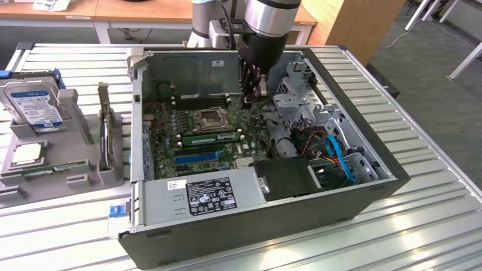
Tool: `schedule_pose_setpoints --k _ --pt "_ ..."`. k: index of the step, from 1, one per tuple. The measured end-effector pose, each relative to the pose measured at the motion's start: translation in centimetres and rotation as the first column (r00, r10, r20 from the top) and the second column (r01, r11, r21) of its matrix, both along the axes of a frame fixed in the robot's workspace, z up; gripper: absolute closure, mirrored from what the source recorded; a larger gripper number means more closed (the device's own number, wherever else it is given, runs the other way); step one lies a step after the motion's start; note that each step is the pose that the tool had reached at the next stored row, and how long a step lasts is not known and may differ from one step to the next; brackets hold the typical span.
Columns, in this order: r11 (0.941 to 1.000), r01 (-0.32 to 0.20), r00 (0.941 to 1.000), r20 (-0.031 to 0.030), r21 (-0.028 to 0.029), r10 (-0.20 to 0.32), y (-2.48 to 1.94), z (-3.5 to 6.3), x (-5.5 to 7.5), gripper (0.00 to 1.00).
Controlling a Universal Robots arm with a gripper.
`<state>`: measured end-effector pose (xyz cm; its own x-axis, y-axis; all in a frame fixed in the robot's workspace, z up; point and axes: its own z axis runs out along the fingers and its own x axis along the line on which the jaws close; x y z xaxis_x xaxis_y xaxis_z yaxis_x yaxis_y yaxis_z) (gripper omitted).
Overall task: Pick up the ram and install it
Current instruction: 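Press down the ram until it locks into place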
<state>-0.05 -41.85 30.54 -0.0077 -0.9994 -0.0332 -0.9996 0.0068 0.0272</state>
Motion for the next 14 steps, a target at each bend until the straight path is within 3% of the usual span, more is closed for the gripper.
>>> schedule_pose_setpoints --k 14 --pt "1.0000 0.000 1.0000 0.0001 0.0001 0.000 0.00 -2.55 0.0 0.90"
